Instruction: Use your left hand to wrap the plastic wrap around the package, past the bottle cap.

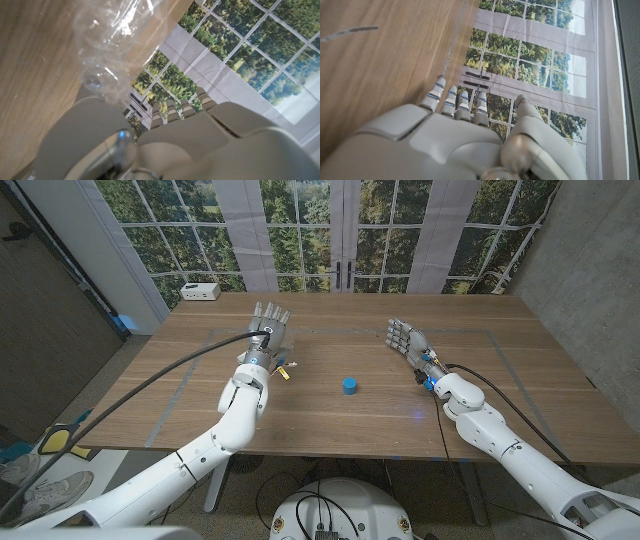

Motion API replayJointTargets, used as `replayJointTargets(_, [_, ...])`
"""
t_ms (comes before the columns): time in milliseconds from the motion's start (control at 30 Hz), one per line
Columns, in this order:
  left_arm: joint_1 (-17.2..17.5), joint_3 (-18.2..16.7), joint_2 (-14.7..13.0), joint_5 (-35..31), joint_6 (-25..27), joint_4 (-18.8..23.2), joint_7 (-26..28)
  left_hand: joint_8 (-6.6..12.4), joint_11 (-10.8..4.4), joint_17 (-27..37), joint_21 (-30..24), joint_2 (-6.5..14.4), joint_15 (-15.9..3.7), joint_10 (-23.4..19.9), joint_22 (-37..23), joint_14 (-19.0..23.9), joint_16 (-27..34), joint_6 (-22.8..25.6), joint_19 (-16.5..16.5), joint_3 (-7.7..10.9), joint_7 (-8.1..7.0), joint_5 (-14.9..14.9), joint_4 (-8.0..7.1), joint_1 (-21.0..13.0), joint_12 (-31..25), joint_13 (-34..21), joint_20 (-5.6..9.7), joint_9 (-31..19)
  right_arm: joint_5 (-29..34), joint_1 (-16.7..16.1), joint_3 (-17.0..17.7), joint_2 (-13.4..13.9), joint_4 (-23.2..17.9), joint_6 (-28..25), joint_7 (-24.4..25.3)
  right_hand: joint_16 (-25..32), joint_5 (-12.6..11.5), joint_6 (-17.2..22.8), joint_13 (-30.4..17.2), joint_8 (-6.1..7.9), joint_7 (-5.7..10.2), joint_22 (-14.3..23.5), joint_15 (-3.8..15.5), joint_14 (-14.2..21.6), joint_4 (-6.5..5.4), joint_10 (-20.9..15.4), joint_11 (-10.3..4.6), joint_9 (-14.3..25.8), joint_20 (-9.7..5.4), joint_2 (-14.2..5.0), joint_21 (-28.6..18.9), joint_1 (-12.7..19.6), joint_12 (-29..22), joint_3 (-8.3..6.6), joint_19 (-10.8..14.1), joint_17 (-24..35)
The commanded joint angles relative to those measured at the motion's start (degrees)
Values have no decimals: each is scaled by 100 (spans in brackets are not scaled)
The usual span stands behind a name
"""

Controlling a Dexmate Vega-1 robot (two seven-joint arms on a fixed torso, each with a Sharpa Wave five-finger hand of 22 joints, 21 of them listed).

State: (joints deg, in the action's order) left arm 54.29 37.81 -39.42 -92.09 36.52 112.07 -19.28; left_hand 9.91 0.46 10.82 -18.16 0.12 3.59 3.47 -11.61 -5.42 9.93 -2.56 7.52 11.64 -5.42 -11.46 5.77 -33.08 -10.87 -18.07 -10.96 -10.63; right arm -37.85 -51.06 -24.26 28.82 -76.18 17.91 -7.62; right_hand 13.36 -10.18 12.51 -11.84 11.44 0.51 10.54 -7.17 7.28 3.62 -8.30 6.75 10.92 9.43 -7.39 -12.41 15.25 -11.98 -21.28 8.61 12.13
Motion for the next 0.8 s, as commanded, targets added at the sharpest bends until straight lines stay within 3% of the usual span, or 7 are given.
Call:
replayJointTargets(33, [-112, -261, -302, 1132, -725, 519, -2127, 21, 29, 20, 85, -26, 73, 150, -17, -179, 13, -126, 177, -70, -20, -32, -48, 157, -10, 12, -83, -20, -14, 53, -22, -32, 66, 20, -75, 37, 12, 45, -9, -3, -10, 14, -23, 38, -31, -31, -3, 20, 28, -28, -26, -29, -17, 8, 14, 17])
replayJointTargets(267, [-65, -901, -471, 3245, -914, 698, -2241, 30, 169, 34, 248, 135, 293, 549, -51, -633, 6, -409, 578, -42, 49, -19, -90, 234, -8, 38, -117, -20, -17, 26, -10, -15, 5, -58, 13, 36, 12, 49, -9, -3, -9, 15, -23, 42, -29, -38, 2, 20, 29, -36, -24, -29, -18, 7, 13, 17])
replayJointTargets(333, [-39, -693, -638, 2872, -809, 763, -1888, 26, 214, 44, 304, 147, 348, 620, -61, -726, 17, -502, 726, -62, 74, -4, -116, 295, -22, 44, -113, -20, -5, 21, -16, -12, -4, -82, 43, 36, 12, 45, -9, -5, -8, 15, -18, 41, -31, -37, -2, 20, 28, -41, -23, -31, -17, 7, 12, 19])
replayJointTargets(433, [246, -1387, -579, 4415, -925, 815, -1556, 70, 242, 56, 325, 73, 367, 589, -76, -739, 57, -451, 793, -156, 108, 0, -174, 448, -73, 51, -132, -20, 2, 33, -24, -6, -3, -106, 44, 35, 12, 44, -9, -6, -6, 15, -28, 41, -33, -26, -6, 19, 23, -47, -23, -35, -12, 8, 14, 20])
replayJointTargets(500, [233, -1292, -798, 4452, -963, 870, -1329, 77, 249, 63, 335, 25, 386, 595, -84, -757, 68, -453, 826, -215, 119, -10, -210, 539, -87, 54, -133, -21, -16, 38, -21, -24, 12, -88, 24, 32, 12, 46, -9, -5, -5, 15, -22, 34, -35, -20, -5, 19, 21, -50, -21, -38, -8, 9, 9, 21])
replayJointTargets(633, [365, -1875, -865, 6347, -1544, 615, -1097, 105, 307, 75, 358, -98, 419, 600, -101, -782, 92, -409, 906, -366, 157, -55, -298, 751, -118, 62, -135, -24, -10, 81, -41, -43, 57, -83, -17, 33, 12, 44, -9, -7, -4, 15, -15, 37, -38, -20, 1, 19, 16, -54, -20, -44, -8, 11, 10, 24])
replayJointTargets(800, [552, -1867, -1161, 6861, -1897, 632, -219, 108, 374, 90, 400, -210, 435, 583, -123, -789, 128, -425, 1046, -541, 199, -122, -419, 1013, -162, 71, -129, -27, -1, 98, -56, -55, 57, -114, 0, 34, 12, 44, -9, -7, -8, 16, -17, 39, -41, -22, -1, 19, 16, -56, -21, -49, -8, 14, 12, 25])
